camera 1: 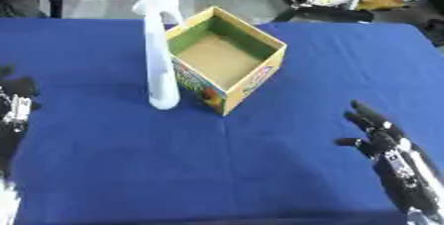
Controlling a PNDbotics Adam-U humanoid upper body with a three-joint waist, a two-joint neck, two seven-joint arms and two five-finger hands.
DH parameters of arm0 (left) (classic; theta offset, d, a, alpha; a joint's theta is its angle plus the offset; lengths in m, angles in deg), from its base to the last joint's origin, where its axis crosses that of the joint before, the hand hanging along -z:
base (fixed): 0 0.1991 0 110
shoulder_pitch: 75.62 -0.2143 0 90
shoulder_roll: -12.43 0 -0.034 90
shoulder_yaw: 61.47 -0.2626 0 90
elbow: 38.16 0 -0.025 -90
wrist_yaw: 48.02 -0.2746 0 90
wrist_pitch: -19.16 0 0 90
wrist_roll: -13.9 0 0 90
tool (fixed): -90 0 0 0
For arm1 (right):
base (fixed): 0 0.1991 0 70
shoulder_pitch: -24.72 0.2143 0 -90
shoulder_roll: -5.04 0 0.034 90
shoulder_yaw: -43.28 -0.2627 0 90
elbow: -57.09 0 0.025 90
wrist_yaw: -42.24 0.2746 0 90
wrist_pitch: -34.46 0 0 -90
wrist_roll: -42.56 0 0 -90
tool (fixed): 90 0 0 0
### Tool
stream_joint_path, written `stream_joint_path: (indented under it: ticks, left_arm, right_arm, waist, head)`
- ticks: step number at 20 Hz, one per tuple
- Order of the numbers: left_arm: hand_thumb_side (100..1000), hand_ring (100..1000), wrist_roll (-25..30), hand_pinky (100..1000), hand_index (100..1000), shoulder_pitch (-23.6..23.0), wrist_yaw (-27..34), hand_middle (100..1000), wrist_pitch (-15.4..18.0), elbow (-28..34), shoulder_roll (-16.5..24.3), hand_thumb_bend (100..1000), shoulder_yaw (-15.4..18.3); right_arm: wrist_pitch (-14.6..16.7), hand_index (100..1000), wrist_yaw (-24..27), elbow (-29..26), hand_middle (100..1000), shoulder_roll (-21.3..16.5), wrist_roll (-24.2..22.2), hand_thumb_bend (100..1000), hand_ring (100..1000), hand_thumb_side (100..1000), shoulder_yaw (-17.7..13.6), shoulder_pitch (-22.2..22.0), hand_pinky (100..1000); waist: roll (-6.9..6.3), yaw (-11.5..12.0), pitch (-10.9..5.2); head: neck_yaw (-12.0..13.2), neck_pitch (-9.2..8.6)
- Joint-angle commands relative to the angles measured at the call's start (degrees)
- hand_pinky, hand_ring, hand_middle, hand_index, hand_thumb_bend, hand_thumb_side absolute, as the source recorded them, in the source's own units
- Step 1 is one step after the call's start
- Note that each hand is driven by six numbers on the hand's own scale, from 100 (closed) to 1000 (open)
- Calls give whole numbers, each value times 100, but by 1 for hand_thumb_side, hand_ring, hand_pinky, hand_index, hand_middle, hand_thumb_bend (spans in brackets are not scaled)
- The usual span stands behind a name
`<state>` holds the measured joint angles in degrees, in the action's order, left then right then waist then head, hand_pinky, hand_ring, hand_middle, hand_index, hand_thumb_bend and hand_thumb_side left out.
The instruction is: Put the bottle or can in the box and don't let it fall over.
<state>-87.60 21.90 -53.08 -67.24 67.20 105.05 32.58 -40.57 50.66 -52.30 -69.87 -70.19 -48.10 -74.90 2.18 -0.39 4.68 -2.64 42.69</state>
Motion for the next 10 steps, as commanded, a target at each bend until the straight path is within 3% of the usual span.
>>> stream_joint_path:
  ticks: [1,3,4,5,7,10]
  left_arm:
    - [703,653,194,609,859,373,-3,612,-81,481,1327,443,-89]
    - [713,660,449,631,859,727,-78,619,-165,580,2073,445,-209]
    - [836,661,605,638,858,960,-123,620,-214,555,2406,372,-291]
    - [720,664,766,648,856,1230,-157,622,-255,486,2685,444,-386]
    - [730,669,1108,665,854,1810,-204,627,-320,226,3080,442,-643]
    - [748,676,1823,690,854,2739,-442,635,-261,-342,3311,440,-1184]
  right_arm:
    - [-6,918,-44,-116,1000,-123,18,100,1000,680,-24,0,730]
    - [-9,918,-51,-109,1000,-141,5,100,1000,679,-11,-8,730]
    - [-11,918,-50,-103,1000,-149,3,100,1000,675,-7,-16,730]
    - [-15,918,-44,-97,1000,-164,-2,100,1000,680,4,-25,730]
    - [-13,918,-36,-91,1000,-198,-27,100,1000,681,29,-43,730]
    - [-9,918,-19,-86,1000,-260,-70,100,1000,681,69,-57,730]
  waist:
    - [-56,-44,-83]
    - [-87,-93,-108]
    - [-96,-121,-122]
    - [-103,-149,-135]
    - [-119,-199,-159]
    - [-149,-275,-177]
  head:
    - [-37,-31]
    - [-39,-21]
    - [-40,-14]
    - [-30,-9]
    - [5,-4]
    - [49,-36]
